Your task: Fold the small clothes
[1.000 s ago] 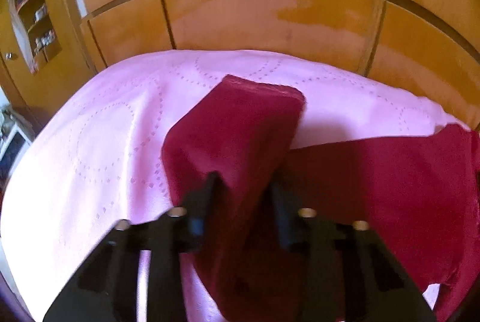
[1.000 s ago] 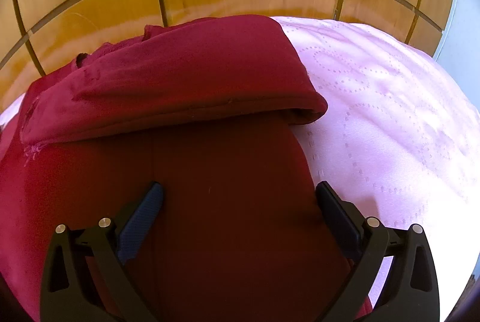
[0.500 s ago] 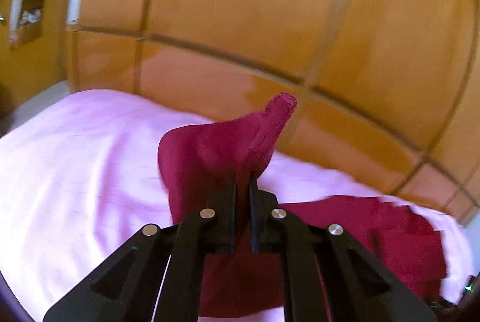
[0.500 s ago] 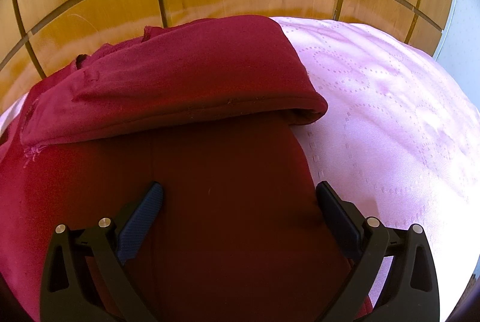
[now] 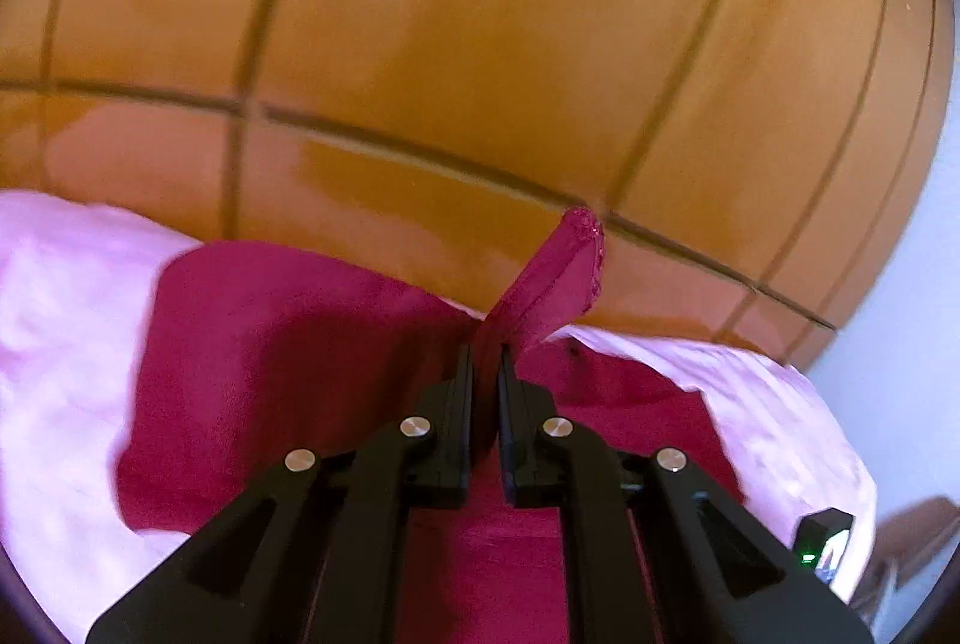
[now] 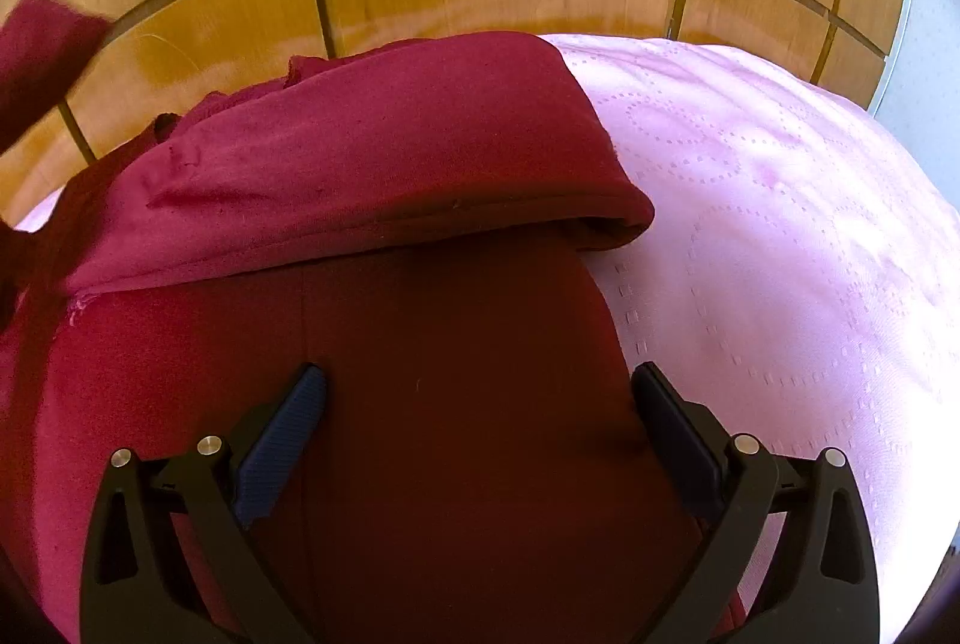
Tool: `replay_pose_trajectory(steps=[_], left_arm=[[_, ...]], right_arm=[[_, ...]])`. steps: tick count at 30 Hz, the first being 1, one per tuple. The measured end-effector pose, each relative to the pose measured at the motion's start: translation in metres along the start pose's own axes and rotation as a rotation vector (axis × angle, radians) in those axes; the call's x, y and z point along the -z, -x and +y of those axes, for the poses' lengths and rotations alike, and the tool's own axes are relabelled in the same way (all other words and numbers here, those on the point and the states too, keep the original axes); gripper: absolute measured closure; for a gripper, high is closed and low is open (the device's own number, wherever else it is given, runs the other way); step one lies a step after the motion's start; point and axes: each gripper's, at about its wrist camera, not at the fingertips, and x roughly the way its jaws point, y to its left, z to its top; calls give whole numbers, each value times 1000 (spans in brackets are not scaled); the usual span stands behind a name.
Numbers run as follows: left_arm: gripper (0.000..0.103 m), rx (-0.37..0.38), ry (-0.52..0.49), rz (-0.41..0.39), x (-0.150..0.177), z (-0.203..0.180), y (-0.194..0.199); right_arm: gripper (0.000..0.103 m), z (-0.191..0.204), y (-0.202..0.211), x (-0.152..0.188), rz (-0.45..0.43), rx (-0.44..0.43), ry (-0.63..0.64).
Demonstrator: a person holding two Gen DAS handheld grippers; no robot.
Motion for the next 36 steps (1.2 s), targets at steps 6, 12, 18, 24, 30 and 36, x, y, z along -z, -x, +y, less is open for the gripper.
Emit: replay_pose_trajectory(steps=[6,12,18,24,30,36], left_arm=[[31,69,-60,77,40,-56,-36],[23,19,-87,94,65,-40,-11],[24,-203,115,24,87,47,36],[45,-350,282,176,103,110,21],[44,-352,233,138,85,109,4],[38,-312,297,103,90,123,6]], right_arm=[[3,0,-1,0,-1,-5,-5],[3,-4,3,0,-24,-32,-31],[14,-21,39,7,-200,-167,-124],[37,1,46,-17,-169,-450,-107],[40,32,8,-50,-45,-553,-144],[87,59,-28,-54,57,-537,-106]])
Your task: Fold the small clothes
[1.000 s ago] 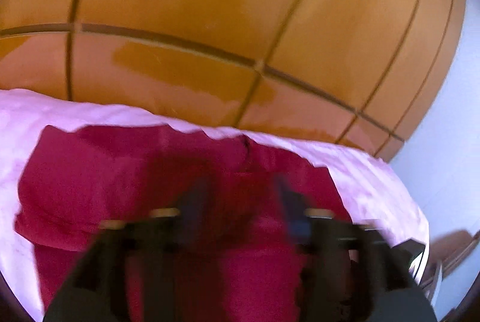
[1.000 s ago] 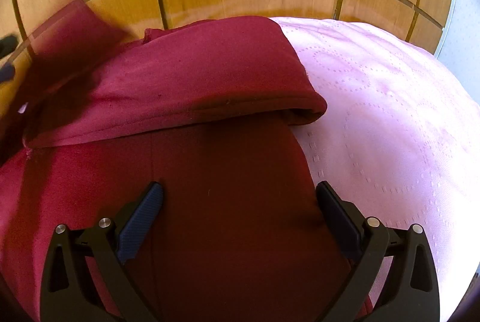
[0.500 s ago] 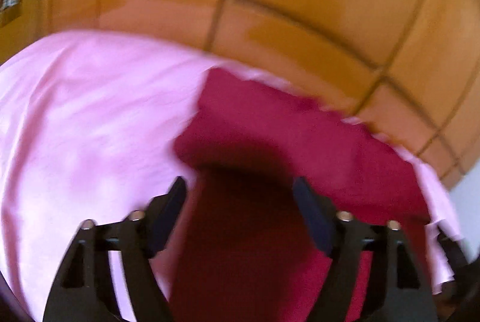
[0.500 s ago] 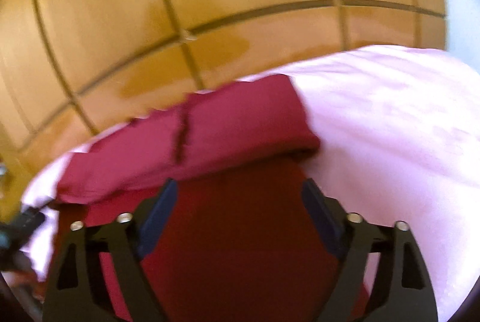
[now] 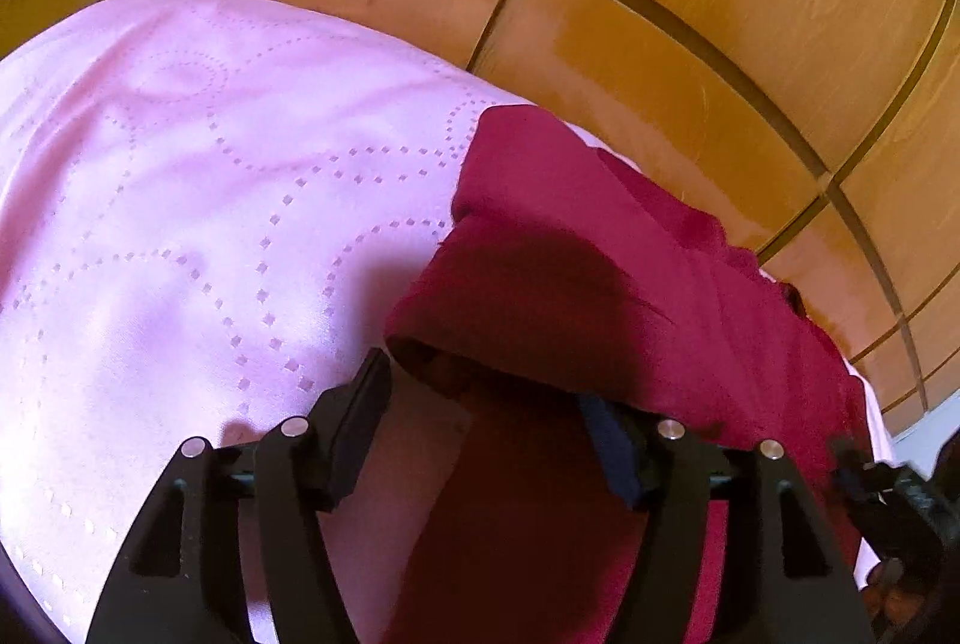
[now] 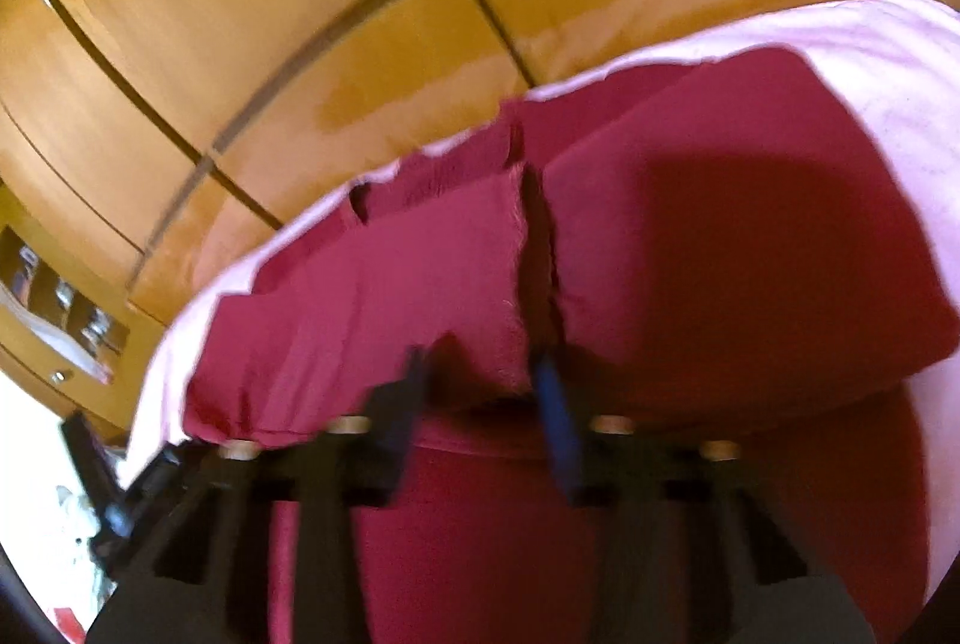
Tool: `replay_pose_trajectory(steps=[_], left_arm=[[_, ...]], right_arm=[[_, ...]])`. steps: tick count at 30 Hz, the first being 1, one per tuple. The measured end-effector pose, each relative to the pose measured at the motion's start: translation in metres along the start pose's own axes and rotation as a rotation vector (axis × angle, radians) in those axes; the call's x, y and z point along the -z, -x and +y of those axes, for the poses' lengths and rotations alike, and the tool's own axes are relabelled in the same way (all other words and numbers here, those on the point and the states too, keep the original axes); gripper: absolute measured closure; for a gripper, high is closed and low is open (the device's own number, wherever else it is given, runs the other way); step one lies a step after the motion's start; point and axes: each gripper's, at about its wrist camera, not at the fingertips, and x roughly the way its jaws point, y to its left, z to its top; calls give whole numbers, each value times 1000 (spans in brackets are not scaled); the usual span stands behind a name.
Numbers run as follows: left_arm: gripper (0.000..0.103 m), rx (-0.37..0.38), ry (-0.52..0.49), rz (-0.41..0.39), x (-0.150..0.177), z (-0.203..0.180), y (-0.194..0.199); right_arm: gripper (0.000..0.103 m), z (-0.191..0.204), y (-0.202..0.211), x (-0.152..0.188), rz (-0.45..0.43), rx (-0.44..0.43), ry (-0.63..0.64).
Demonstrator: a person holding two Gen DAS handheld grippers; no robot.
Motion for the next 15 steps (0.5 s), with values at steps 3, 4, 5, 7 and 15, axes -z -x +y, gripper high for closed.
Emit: replay_pose_trajectory(steps=[3,4,5,7,15], left_arm=[[38,20,27,-24,0,3,4],[38,20,40,-38,-1,4,5],[38,21,57,-49,-3,7,5],[38,27,79,-41,-4,11,0],[42,-14,59,-33,-3,13,-5]], right_arm=[[91,17,14,-3,-80,38,99],[91,23,24,-6,-125,60,128],[91,25,31,-9,-159,75,144],[91,26,48,-17,-235,151,176],[91,-18,3,-10,-94,209,163]])
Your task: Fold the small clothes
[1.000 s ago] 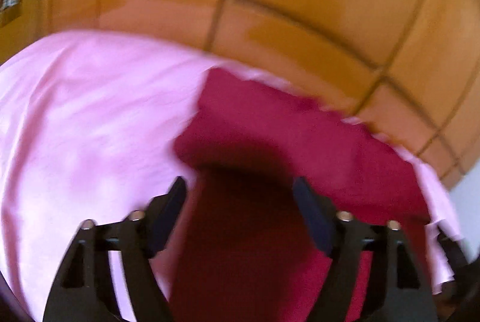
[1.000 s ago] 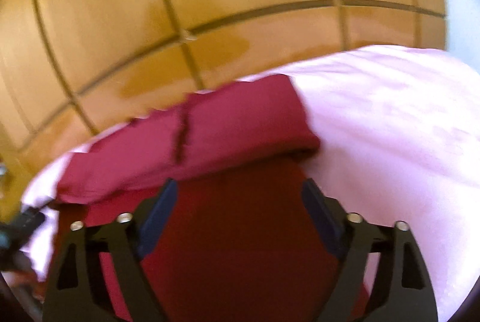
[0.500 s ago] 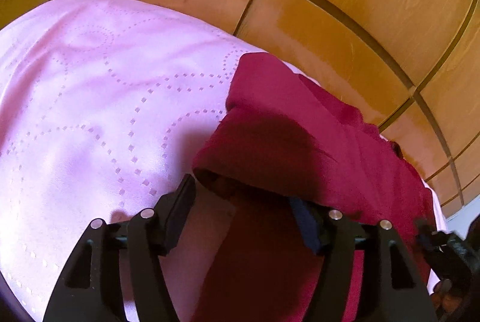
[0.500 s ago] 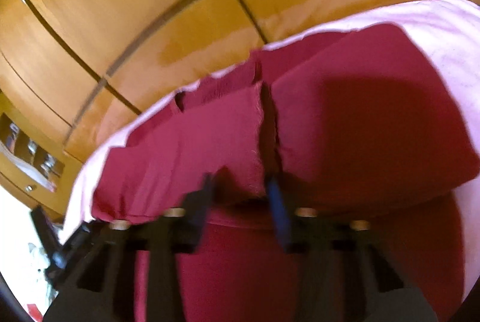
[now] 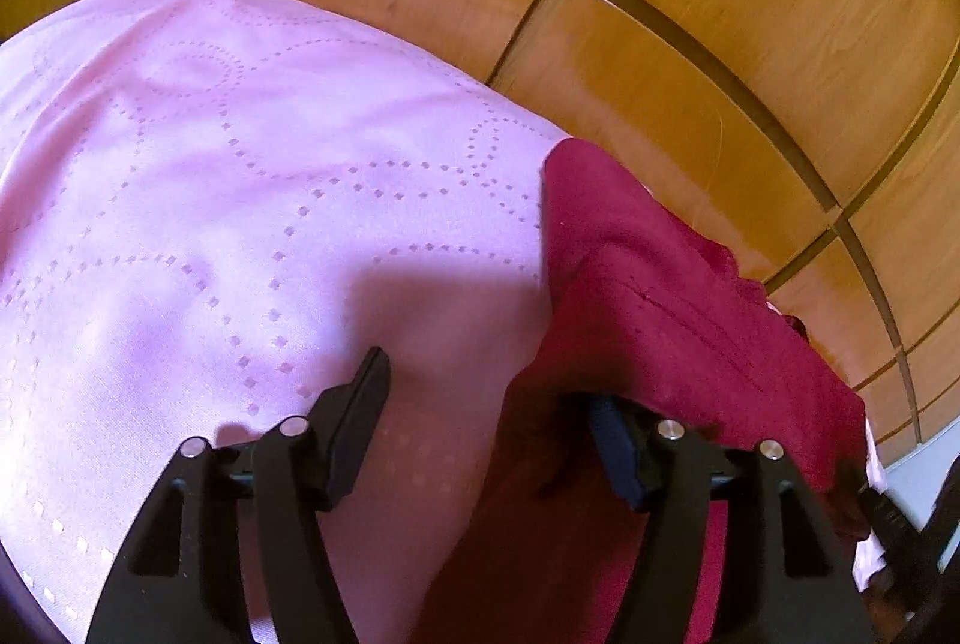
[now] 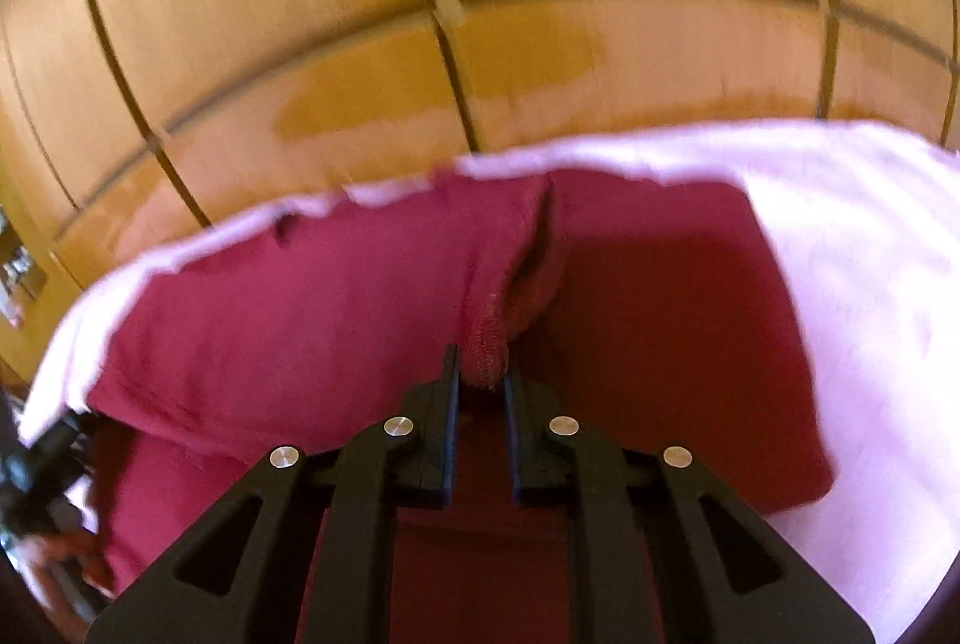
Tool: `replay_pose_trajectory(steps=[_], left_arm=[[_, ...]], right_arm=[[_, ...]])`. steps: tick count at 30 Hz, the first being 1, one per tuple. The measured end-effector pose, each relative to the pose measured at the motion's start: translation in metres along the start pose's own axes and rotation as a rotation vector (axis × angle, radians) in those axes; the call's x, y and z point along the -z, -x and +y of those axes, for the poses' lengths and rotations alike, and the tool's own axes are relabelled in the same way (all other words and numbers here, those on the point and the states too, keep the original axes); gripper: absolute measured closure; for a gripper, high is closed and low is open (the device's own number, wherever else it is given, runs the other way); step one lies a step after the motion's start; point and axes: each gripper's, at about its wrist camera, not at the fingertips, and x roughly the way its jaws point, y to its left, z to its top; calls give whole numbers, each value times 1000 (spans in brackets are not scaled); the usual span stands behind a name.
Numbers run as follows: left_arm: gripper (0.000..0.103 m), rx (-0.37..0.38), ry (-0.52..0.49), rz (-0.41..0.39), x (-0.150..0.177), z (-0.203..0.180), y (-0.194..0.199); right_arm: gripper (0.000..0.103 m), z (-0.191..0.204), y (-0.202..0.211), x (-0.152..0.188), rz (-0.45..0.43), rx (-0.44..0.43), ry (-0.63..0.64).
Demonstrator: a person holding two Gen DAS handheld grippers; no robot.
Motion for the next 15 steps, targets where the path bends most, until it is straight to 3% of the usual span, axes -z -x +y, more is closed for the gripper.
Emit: replay_pose_trajectory(steps=[5,10,13,15], left_arm=[[57,25,76,-32,0,18,5],[57,55,150,-62,0,33,15],[57,59,156,-48,1,35,17],[55,53,133,-31,1,31,17]], right_arm=[[91,-5,-4,4,-1,-46,-47],[91,-5,23,7,-26,-146,-82],[90,-6,16,15,7,-112,-79],[90,-19,3,18,37,-137,-142]])
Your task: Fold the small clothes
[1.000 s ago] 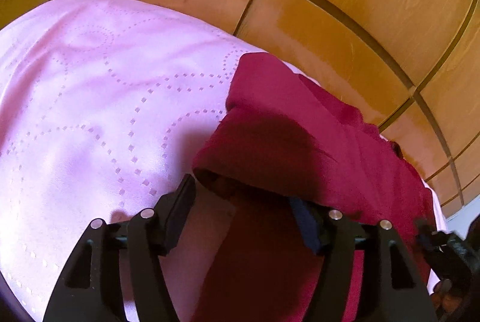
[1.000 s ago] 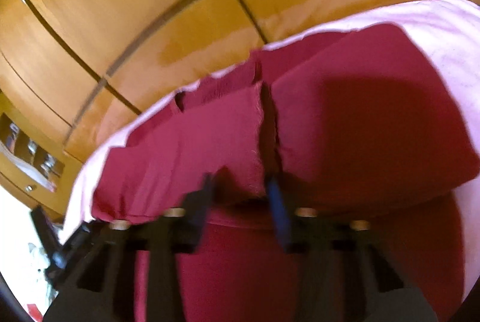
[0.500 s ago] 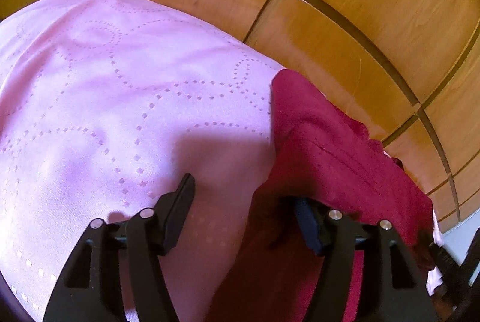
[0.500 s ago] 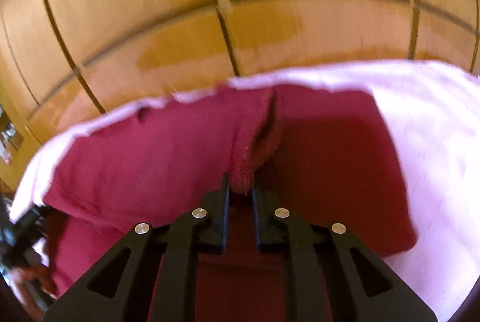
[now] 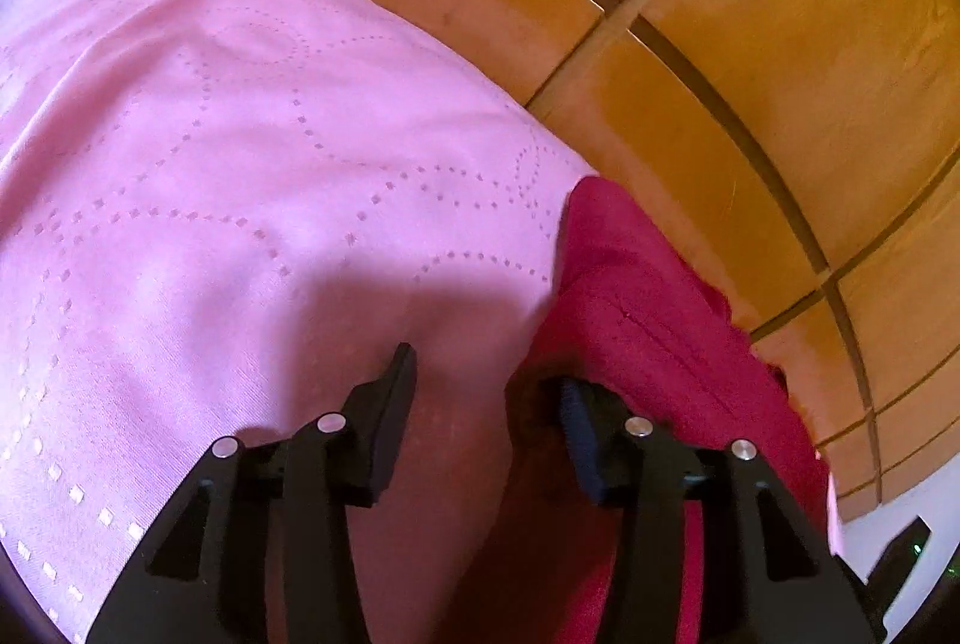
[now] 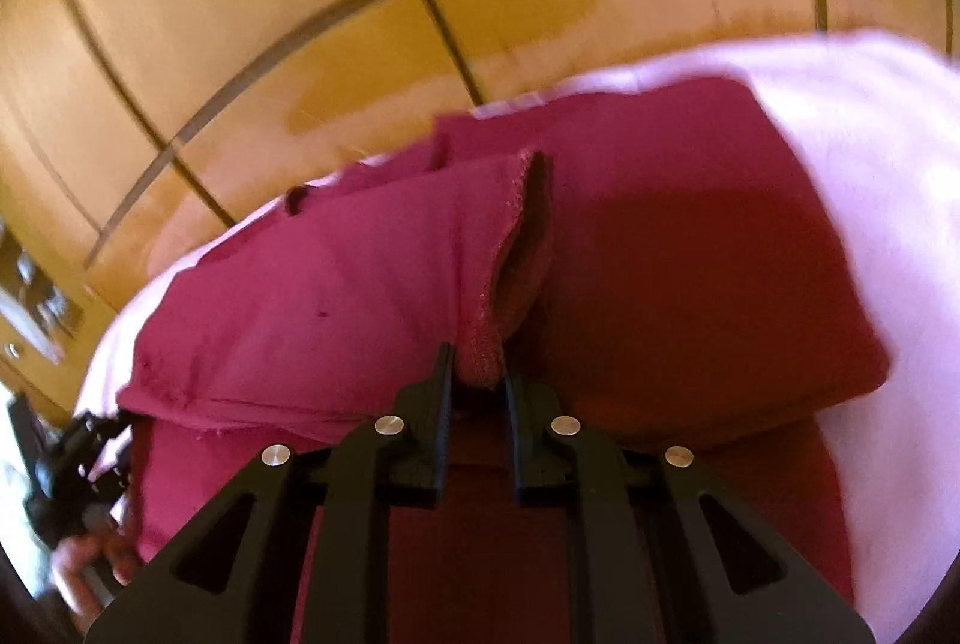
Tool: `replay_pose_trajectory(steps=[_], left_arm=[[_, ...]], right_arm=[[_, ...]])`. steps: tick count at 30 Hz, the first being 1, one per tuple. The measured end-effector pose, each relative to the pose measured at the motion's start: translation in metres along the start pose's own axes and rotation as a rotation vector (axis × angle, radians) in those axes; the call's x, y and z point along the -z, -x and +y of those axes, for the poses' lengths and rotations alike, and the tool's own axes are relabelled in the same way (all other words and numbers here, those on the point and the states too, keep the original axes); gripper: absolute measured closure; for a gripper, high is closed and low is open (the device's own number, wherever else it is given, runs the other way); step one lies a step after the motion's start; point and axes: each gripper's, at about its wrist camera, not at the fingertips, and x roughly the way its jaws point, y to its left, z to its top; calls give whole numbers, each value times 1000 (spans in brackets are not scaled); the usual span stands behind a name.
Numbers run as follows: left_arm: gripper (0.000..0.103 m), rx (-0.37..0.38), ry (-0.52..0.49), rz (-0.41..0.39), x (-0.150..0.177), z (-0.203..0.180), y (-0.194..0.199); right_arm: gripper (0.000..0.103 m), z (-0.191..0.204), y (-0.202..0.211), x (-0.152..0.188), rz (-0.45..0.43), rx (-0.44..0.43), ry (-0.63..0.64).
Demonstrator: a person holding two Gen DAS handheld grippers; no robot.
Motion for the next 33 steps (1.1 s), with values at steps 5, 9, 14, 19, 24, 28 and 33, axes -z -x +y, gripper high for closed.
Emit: replay_pose_trajectory(steps=[5,9,14,19,24,28,33], left_arm=[[36,-18,-39,7,8,-1,21],[27,-18,-45,7,16,7,45],[20,7,-75,31,29,15,67],[8,32,-171,55,49,16,90],[3,58,-264,66,70,22,113],[3,81,-365,78,86,21,129],[3,147,-392,128,92,29,143]], right_arm=[[68,-6,13,-2,-44,-15,-48],[38,-5,46,10,-121,12,-56],[38,-12,67,39,-62,49,-29],[38,-23,86,64,-67,31,-53],[37,-25,108,88,-77,33,-44],[33,-20,117,94,-45,25,4],[33,-19,140,87,-48,8,57]])
